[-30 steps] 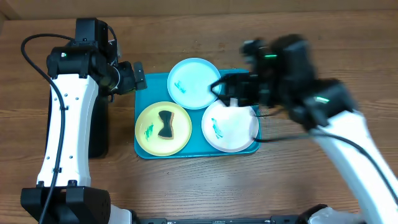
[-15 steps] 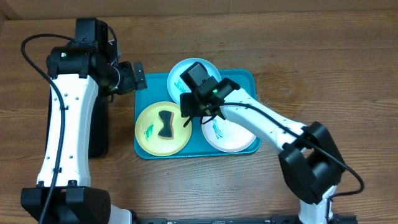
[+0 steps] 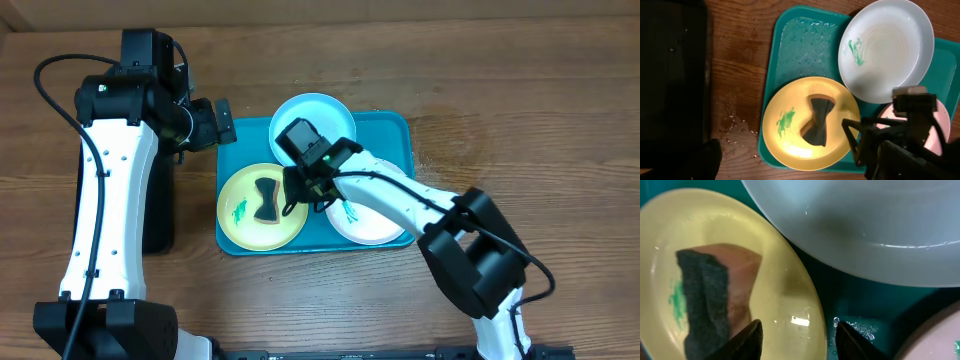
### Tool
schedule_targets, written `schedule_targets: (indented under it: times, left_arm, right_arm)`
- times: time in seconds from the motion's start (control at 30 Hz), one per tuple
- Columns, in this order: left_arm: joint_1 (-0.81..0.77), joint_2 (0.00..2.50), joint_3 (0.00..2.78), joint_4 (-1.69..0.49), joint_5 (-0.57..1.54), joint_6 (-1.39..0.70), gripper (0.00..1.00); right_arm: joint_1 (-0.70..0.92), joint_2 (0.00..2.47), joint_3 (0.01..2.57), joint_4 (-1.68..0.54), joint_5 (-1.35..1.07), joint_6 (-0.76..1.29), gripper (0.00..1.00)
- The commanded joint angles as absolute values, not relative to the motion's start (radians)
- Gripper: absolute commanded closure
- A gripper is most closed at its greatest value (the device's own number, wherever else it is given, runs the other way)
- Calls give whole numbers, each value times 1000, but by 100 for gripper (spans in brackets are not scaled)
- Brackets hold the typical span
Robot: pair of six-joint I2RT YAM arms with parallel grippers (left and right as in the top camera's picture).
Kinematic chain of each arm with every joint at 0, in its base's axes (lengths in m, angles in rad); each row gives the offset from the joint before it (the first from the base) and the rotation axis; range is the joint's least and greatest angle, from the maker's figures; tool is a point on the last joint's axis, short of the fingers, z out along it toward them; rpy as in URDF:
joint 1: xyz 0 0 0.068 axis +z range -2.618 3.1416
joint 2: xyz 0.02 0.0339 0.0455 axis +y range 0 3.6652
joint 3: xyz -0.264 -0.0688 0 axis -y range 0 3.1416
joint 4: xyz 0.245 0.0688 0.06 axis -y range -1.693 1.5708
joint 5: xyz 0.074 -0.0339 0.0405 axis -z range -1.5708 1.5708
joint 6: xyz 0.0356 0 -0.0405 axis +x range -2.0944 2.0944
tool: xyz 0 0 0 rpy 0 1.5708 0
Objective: Clean dirty plates on tray and stack at the side
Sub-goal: 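Reach the right gripper to the yellow plate rim and grip it, then scrub the yellow plate with the sponge in the left gripper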
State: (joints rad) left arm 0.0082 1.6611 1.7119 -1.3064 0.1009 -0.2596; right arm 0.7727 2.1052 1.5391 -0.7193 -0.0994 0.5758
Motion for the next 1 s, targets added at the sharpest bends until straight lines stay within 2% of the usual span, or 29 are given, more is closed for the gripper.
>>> schedule_targets:
  times: [0.0,0.27,0.47,0.6,0.67,0.8,0.87,0.97]
  left_arm:
    - [6,1668,1715,-1309,113,-270,1]
    - [6,1669,1705,-1310,113,-270,0]
    - [6,1669,1645,-1302,113,-268,0]
    - [6,1669,1588,-1287,122,-266,0]
    - [6,1669,1567,-1279,124,-267,4]
    - [6,1669,1555,-1278,124,-267,5]
    - [6,1669,1555,-1274,125,-271,12]
    - [6,1669,1555,-1271,128,-270,13]
  right_arm:
    - [773,2112,1563,-719,-86,580,51]
    - [776,2113,1554,-753,-87,580,53]
    - [785,2122,1547,-768,-90,598,62]
    - [785,2123,1531,-768,-90,604,73]
    - [785,2123,1531,-768,-91,603,79]
    - [785,2123,1531,-773,-91,607,80]
    - [785,2123,1525,-776,-91,607,80]
    - [785,2124,1507,-768,-91,607,78]
